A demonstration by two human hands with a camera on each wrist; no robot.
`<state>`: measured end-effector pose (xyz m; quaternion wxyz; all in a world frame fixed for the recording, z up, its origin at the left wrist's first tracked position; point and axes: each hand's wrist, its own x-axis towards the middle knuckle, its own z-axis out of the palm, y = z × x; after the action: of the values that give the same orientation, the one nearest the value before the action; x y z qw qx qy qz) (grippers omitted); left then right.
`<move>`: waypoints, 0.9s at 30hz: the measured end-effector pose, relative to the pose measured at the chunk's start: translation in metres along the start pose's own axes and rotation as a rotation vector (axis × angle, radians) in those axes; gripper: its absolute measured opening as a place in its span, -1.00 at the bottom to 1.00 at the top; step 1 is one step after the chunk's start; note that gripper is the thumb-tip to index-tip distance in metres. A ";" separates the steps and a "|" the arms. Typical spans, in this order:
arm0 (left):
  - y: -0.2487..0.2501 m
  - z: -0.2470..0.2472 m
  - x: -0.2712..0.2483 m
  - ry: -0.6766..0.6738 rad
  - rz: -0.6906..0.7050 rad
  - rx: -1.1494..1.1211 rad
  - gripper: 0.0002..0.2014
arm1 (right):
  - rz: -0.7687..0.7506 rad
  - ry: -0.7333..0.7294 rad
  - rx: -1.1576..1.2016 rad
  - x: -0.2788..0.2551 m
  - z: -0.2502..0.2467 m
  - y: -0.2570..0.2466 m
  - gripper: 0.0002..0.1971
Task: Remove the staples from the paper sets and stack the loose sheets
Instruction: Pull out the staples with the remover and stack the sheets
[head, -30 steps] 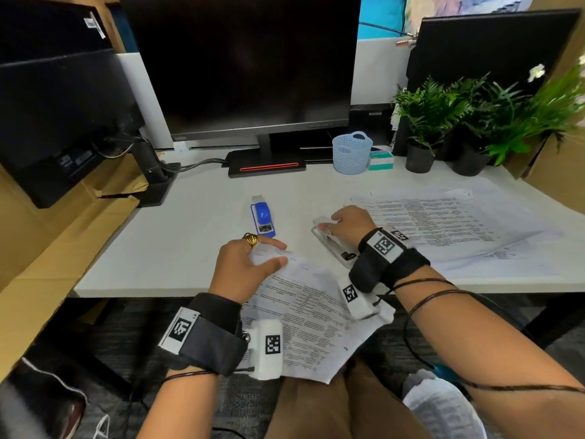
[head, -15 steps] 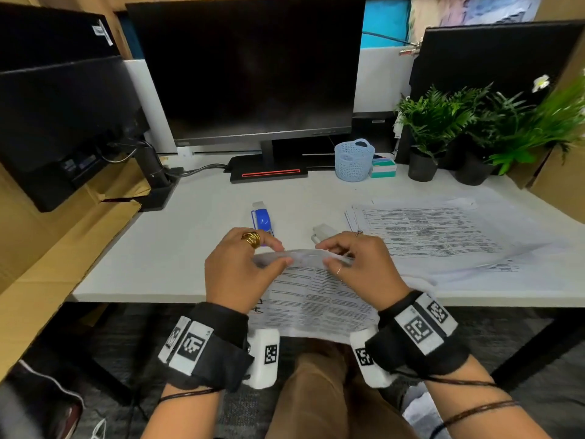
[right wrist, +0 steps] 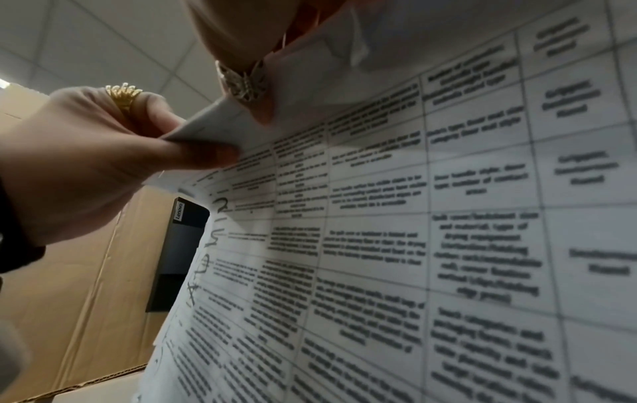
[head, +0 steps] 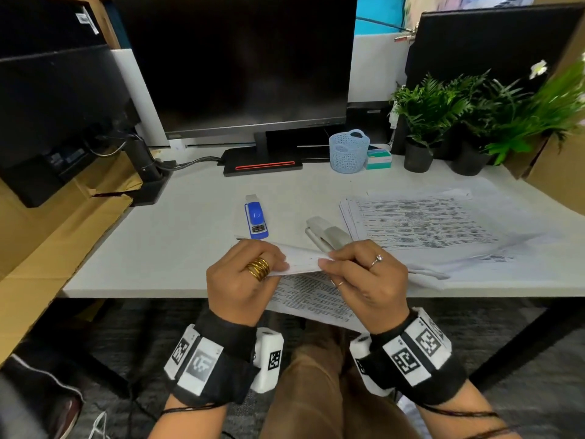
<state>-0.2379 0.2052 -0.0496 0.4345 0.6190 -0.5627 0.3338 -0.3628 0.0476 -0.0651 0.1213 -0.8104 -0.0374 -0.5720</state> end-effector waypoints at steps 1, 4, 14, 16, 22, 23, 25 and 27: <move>0.000 0.000 0.001 0.013 0.006 -0.021 -0.84 | -0.003 0.005 0.009 0.000 -0.001 0.000 -0.87; 0.000 0.001 0.002 0.027 -0.008 -0.016 -0.86 | -0.005 0.017 0.042 0.003 -0.002 0.001 -0.93; 0.005 0.003 0.006 0.021 -0.047 -0.020 -0.86 | 0.008 0.044 0.033 0.004 -0.004 0.000 -0.91; 0.006 0.004 0.006 0.015 -0.031 -0.019 -0.84 | 0.013 0.036 0.011 0.004 -0.004 -0.001 -0.85; 0.014 0.015 0.014 -0.002 -0.100 0.030 -0.76 | 0.258 -0.101 0.096 0.000 -0.012 0.012 -0.78; 0.014 0.017 0.016 -0.030 -0.181 0.055 -0.66 | 0.325 -0.108 0.139 0.000 -0.020 0.019 -0.84; 0.015 0.018 0.019 -0.149 -0.368 0.040 -0.53 | 0.449 -0.118 0.144 -0.004 -0.040 0.034 -0.89; 0.014 0.026 0.017 -0.321 -0.479 -0.003 -0.56 | 0.557 -0.138 0.123 -0.011 -0.062 0.048 -0.91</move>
<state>-0.2512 0.1741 -0.0422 0.4072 0.7784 -0.4628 0.1186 -0.4142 -0.0133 -0.0636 0.3196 -0.8177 0.1440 -0.4567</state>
